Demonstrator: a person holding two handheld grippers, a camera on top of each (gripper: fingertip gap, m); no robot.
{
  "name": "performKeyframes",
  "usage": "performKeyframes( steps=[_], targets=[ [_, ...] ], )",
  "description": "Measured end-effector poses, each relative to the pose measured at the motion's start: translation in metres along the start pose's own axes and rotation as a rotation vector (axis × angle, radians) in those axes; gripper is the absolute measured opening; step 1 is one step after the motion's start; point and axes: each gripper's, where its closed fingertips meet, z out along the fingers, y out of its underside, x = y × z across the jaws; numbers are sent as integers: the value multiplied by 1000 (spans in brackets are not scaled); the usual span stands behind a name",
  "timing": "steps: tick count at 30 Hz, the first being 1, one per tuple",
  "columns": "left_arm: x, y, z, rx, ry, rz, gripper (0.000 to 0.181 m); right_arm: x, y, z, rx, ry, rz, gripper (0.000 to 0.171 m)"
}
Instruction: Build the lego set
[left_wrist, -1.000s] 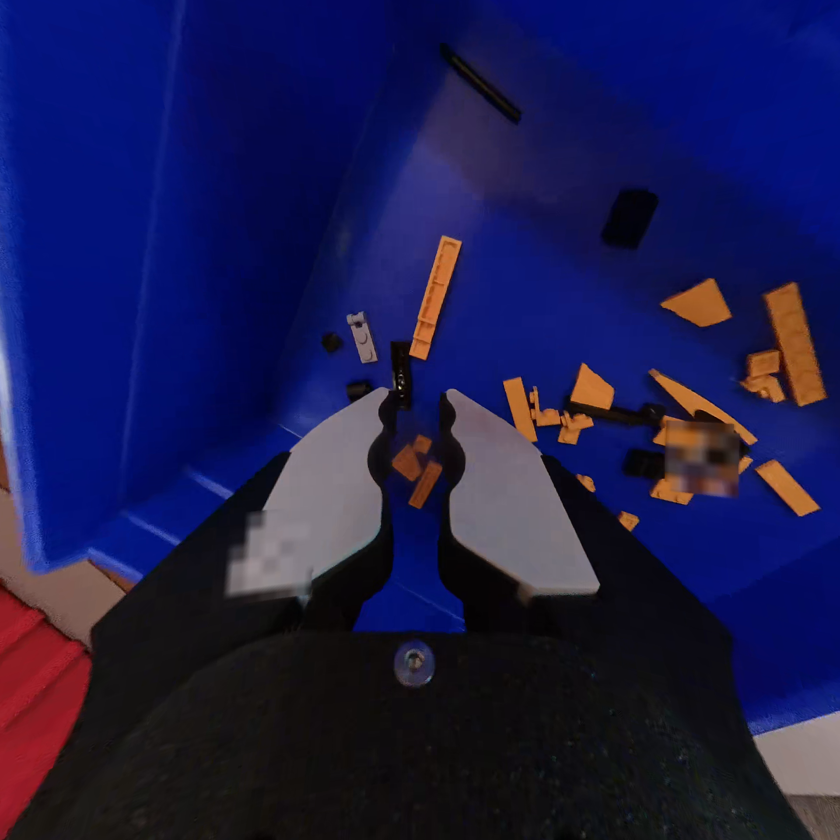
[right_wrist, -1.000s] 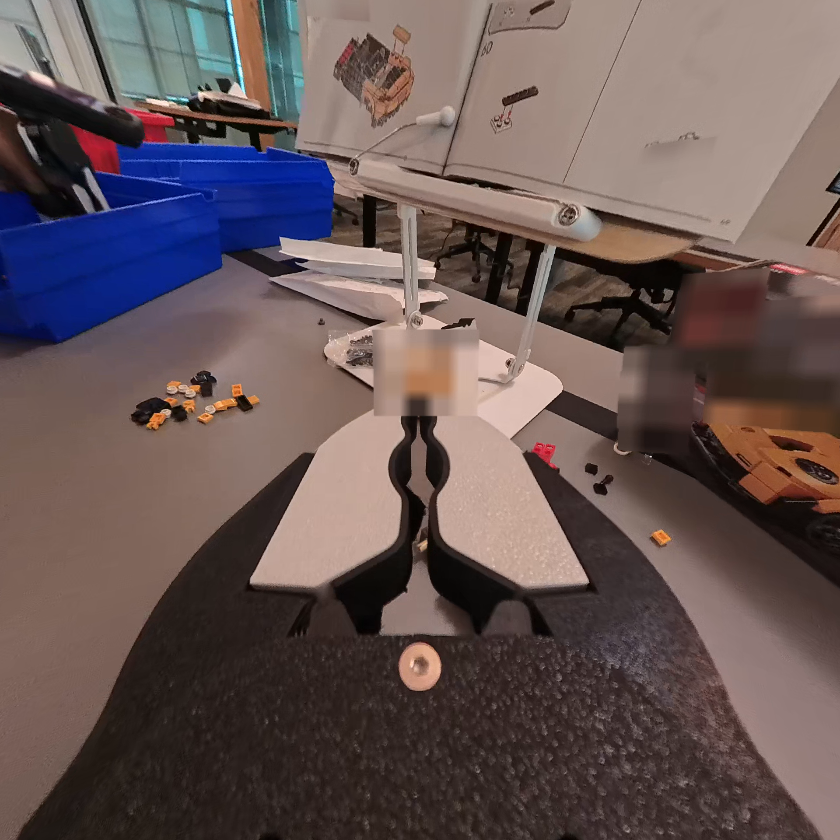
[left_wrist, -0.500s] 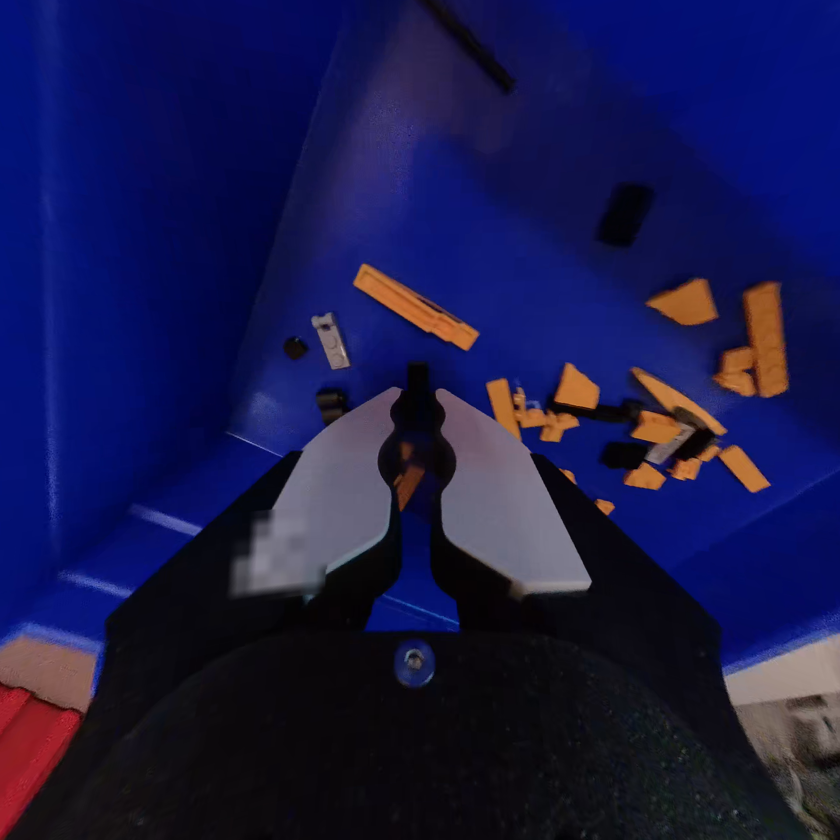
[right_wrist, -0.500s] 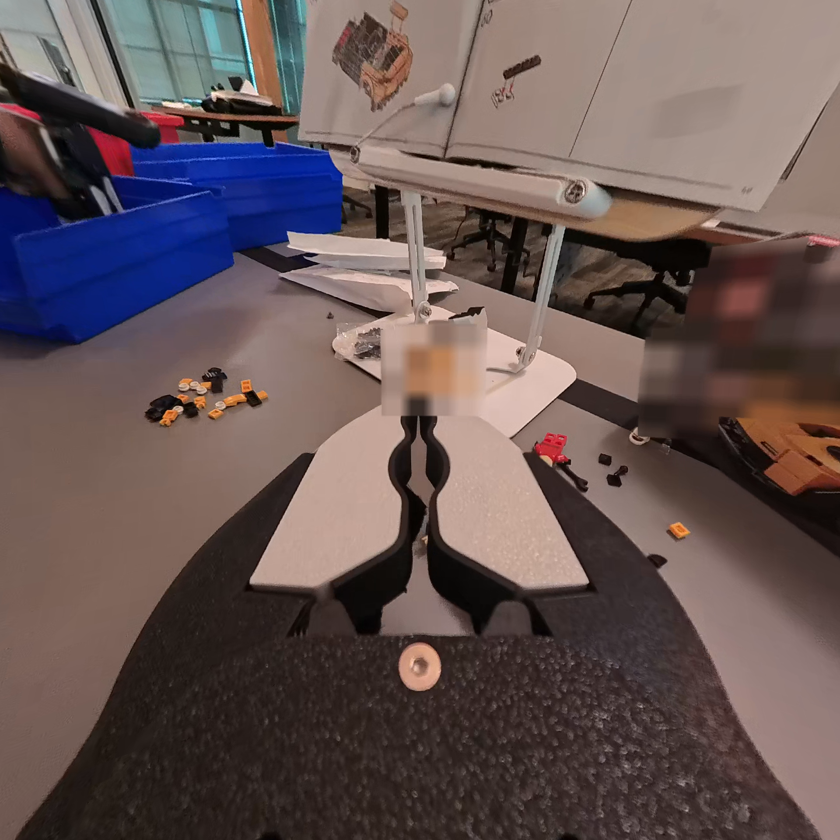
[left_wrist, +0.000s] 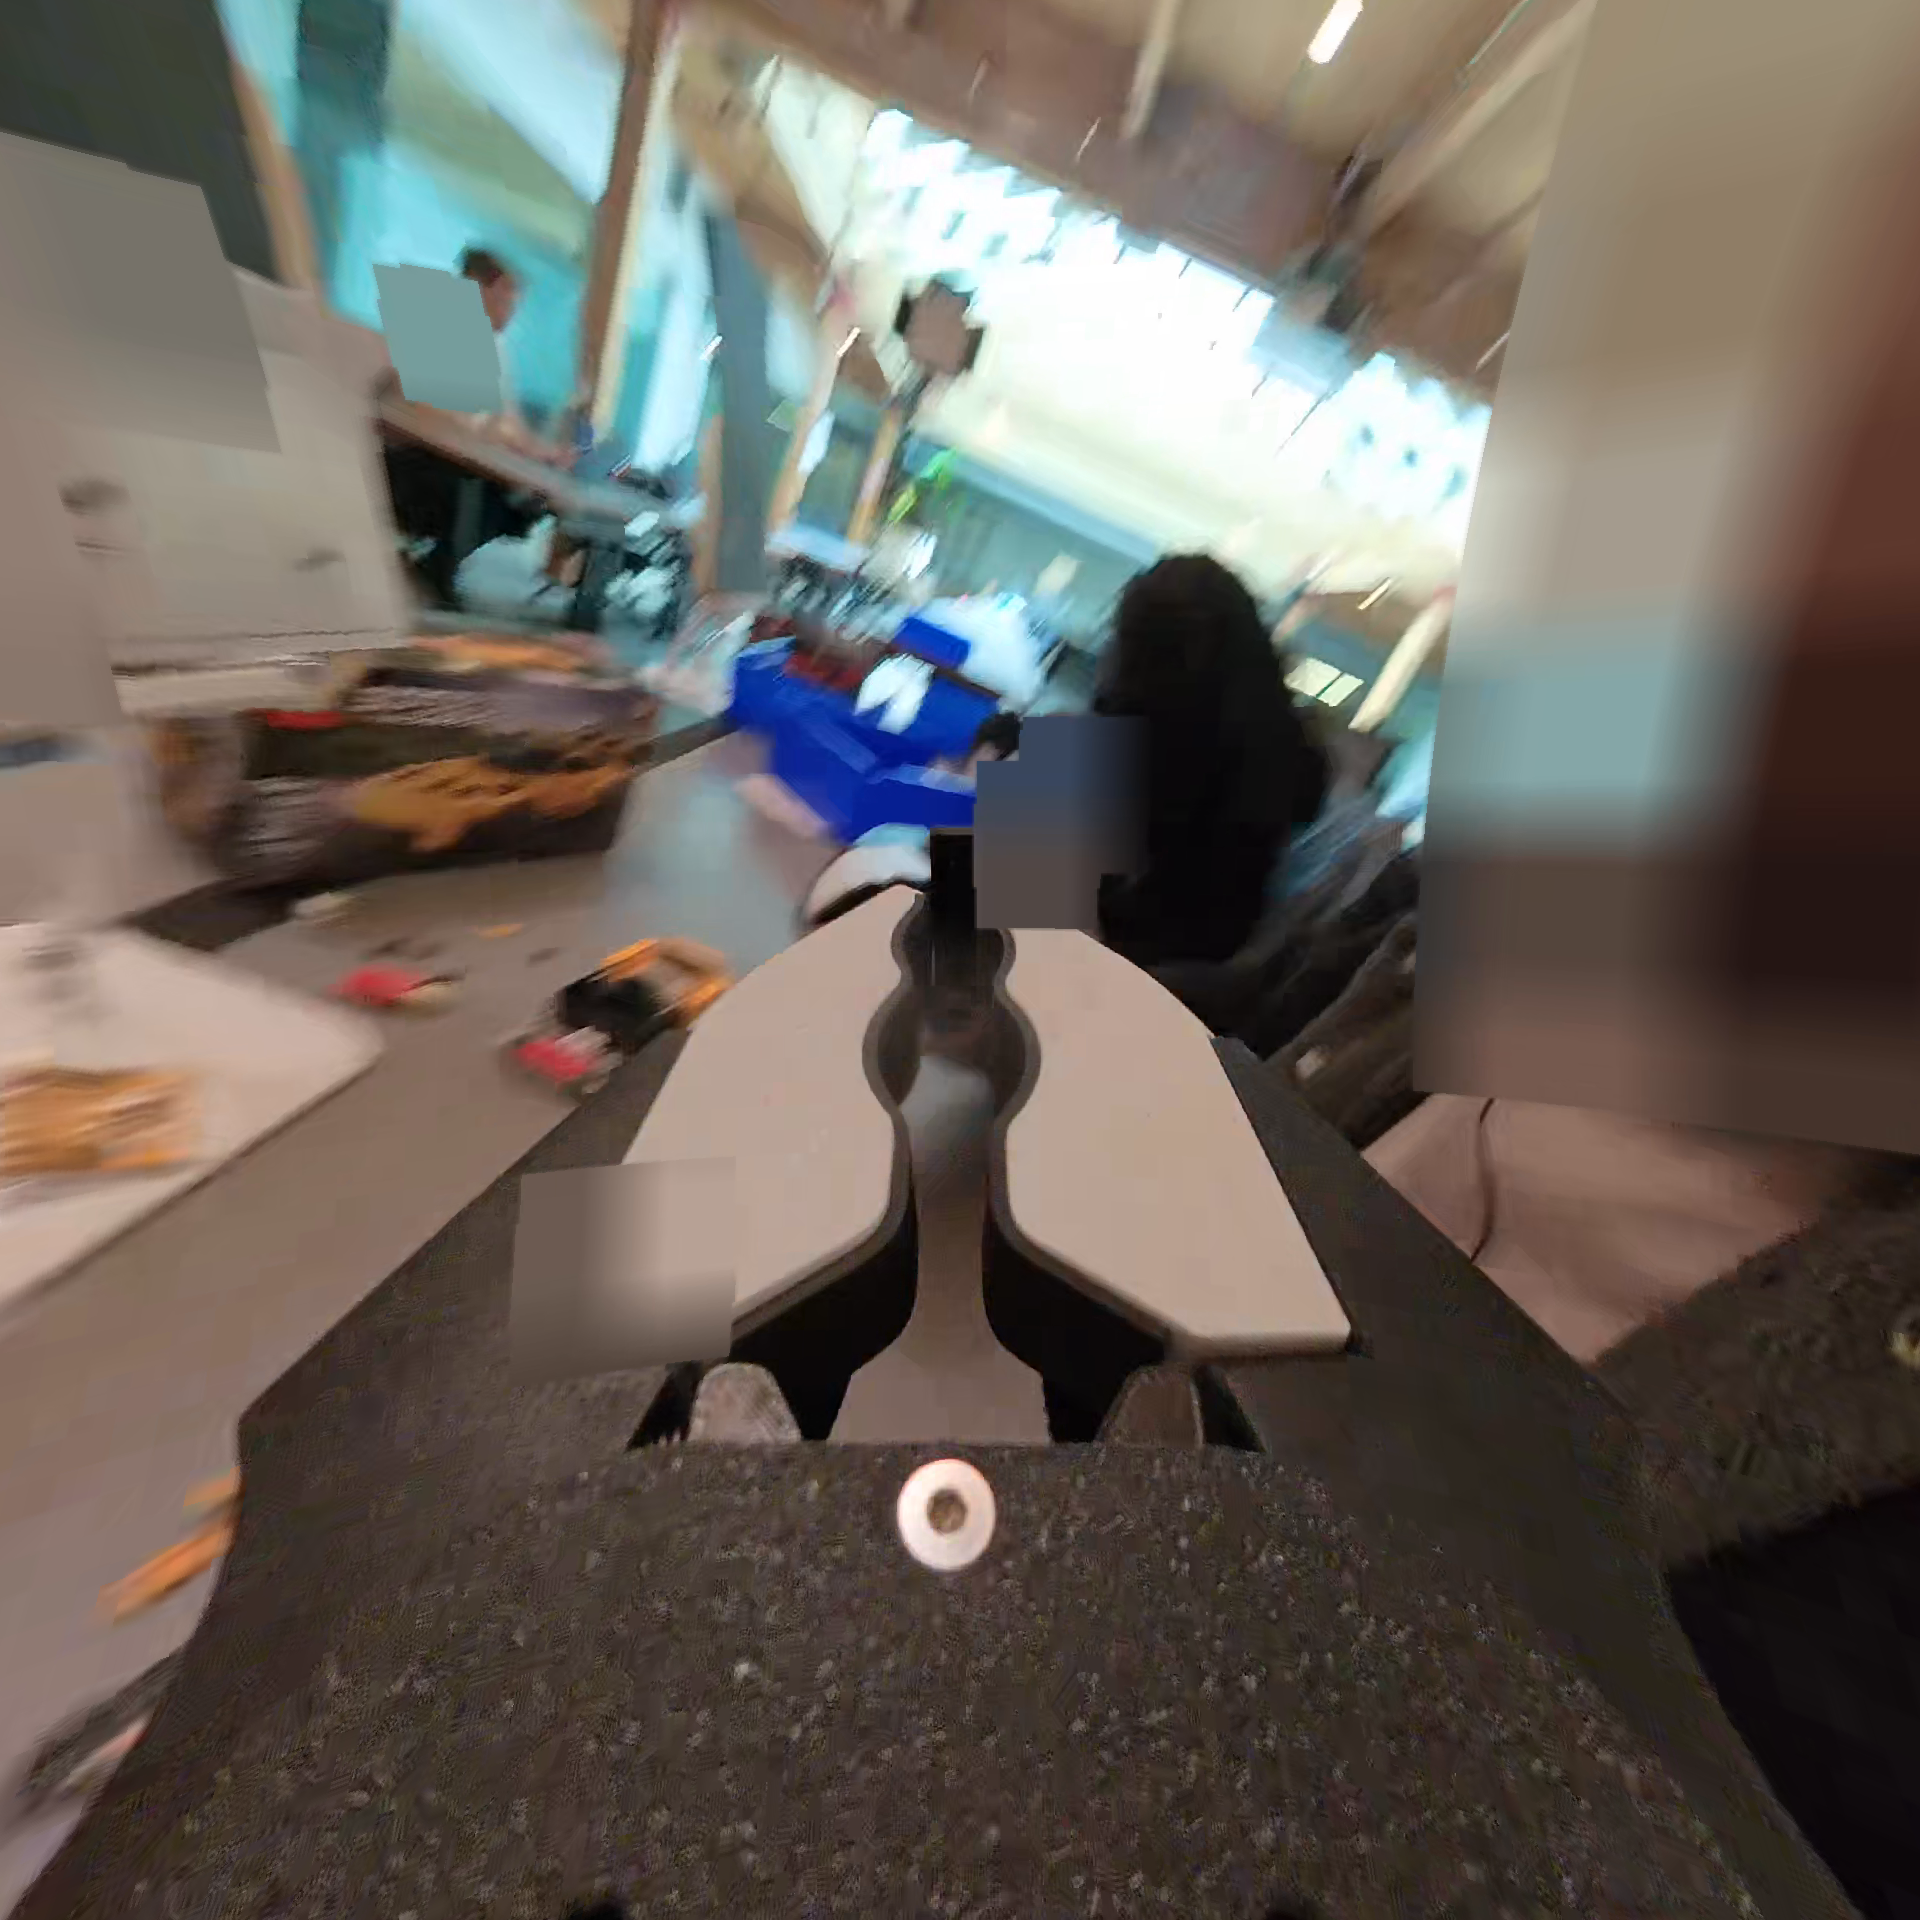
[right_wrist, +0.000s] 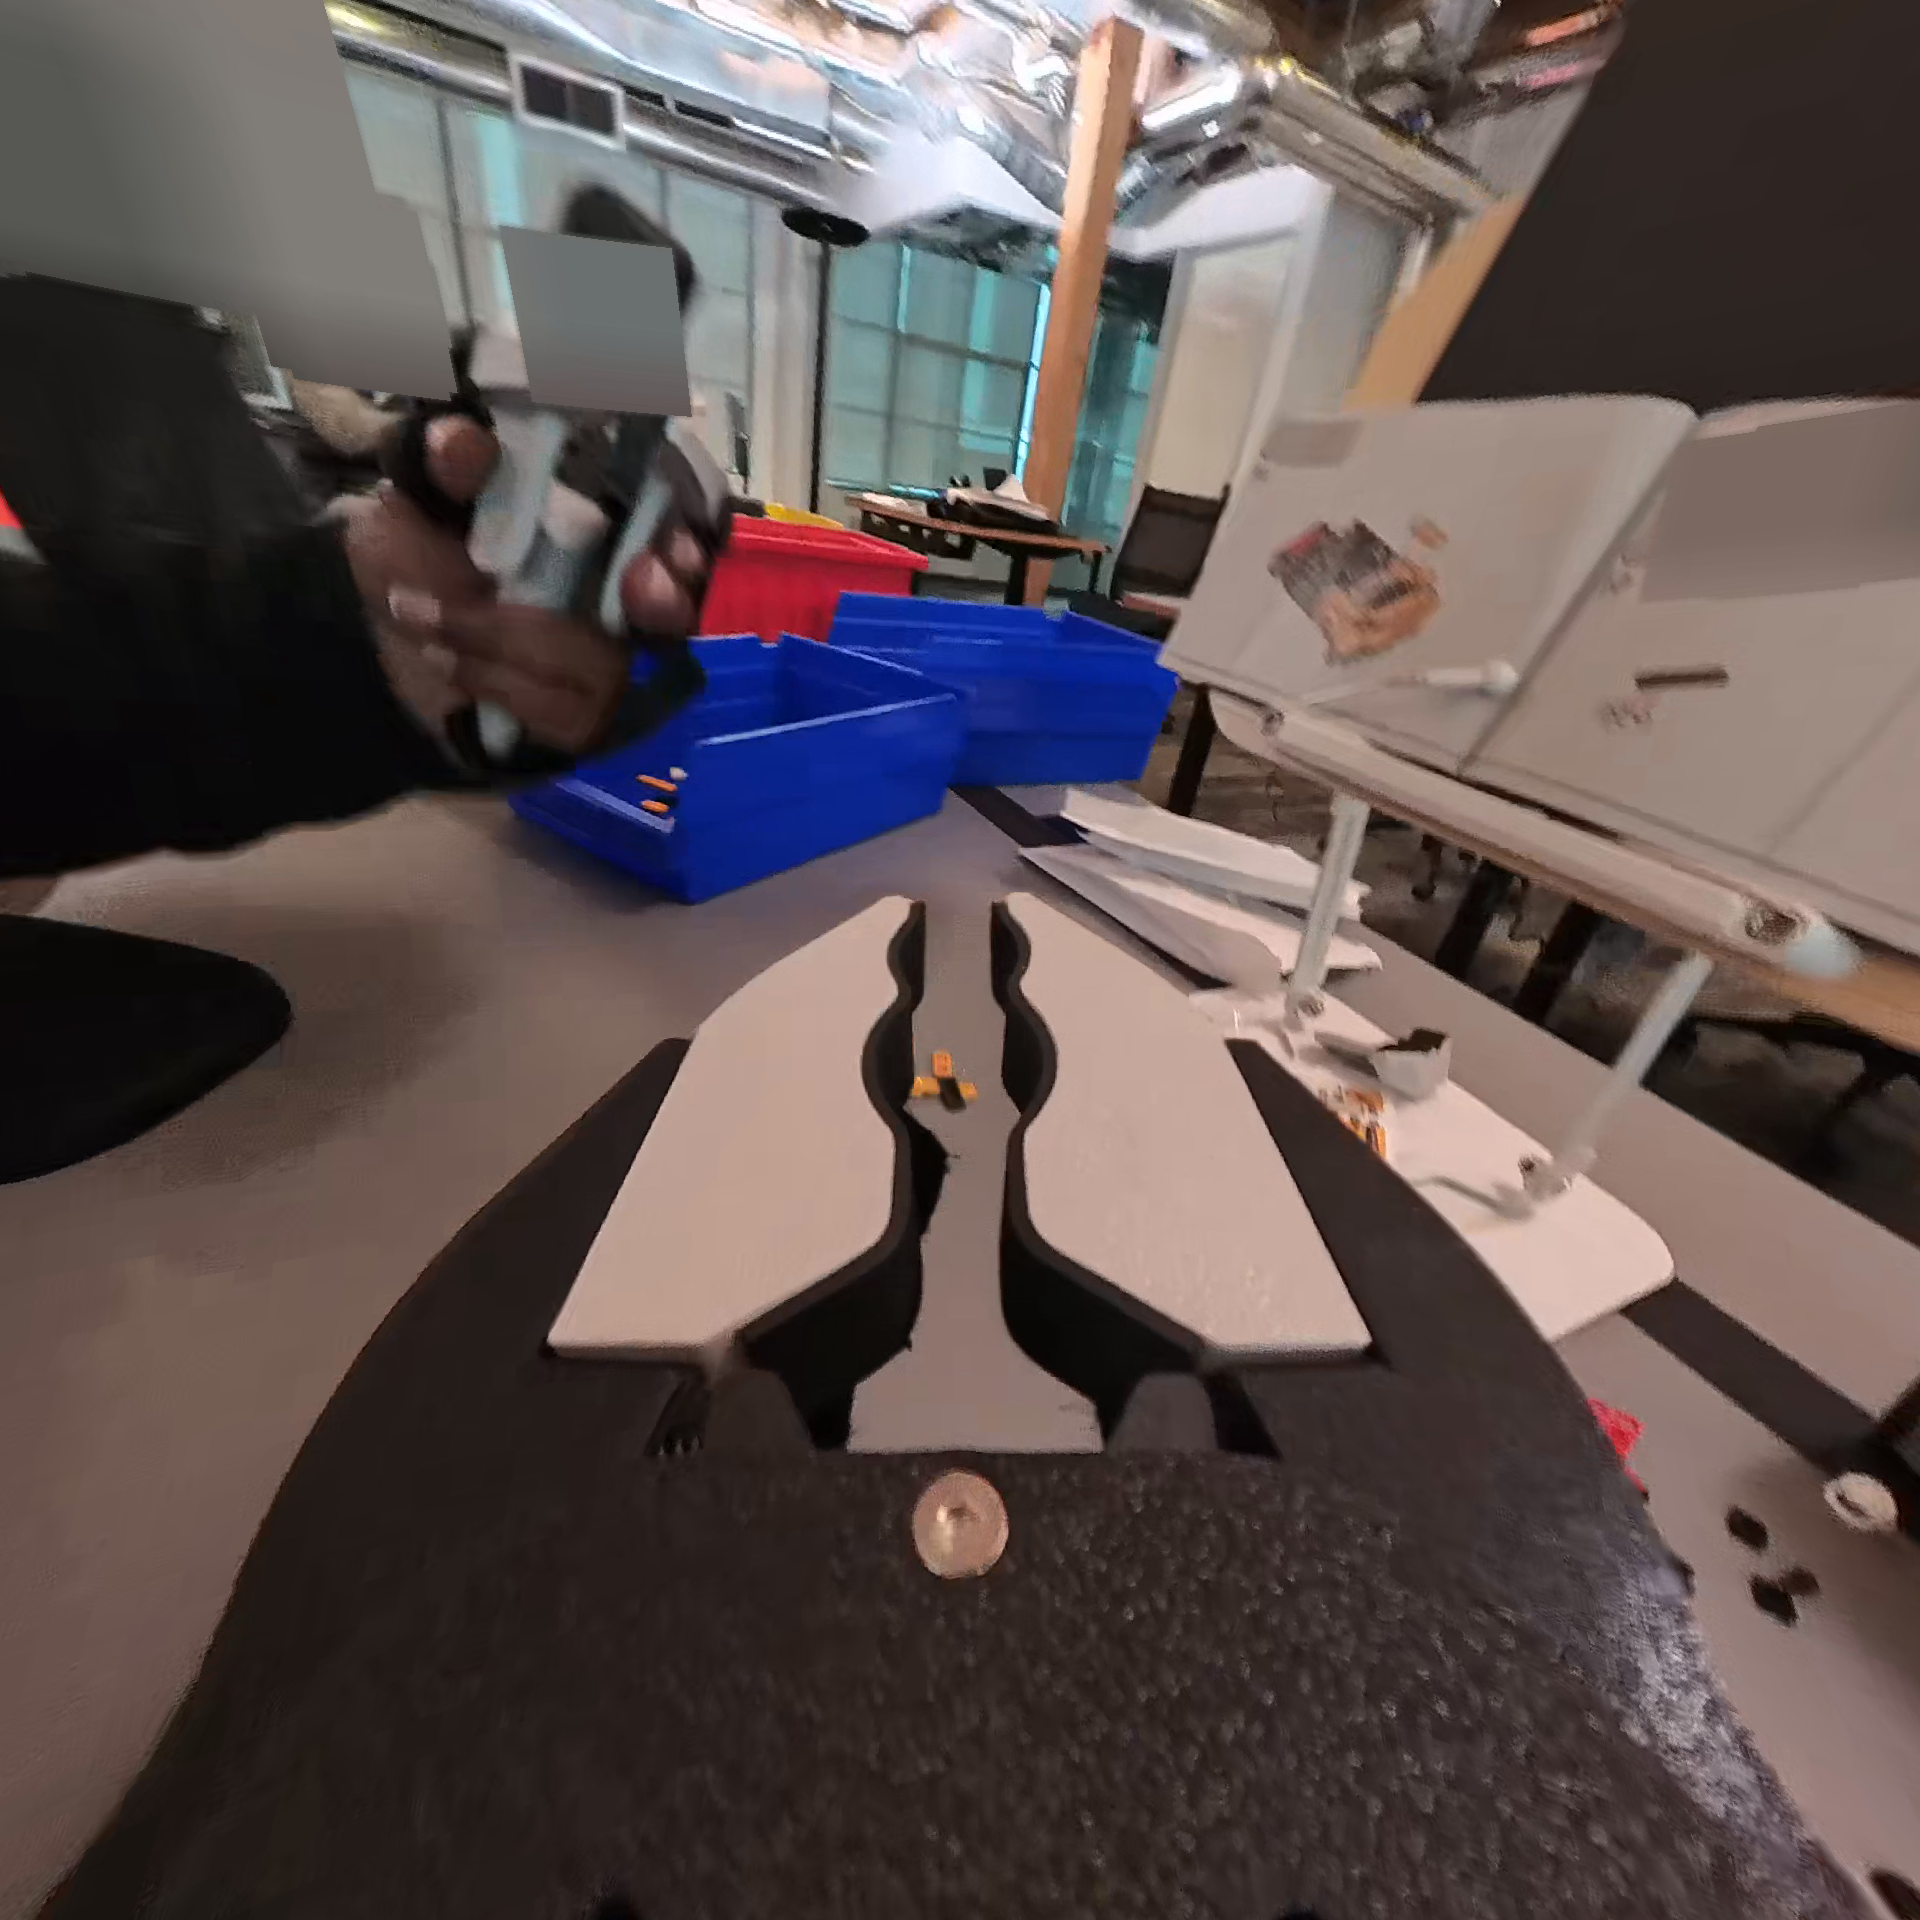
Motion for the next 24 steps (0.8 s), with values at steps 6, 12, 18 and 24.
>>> performKeyframes(
  steps=[6,12,18,24],
  targets=[
    [4,39,64,237,181,-163,8,-52,-24,-2,-16,-284,196,16],
    [-4,59,81,279,169,-145,8,-57,-16,5,-43,-302,280,21],
    [-9,73,81,248,134,-103,7,-52,-9,9,-68,-275,306,9],
    [-21,85,79,154,63,-21,8,-42,8,4,-188,-279,264,8]
  ],
)
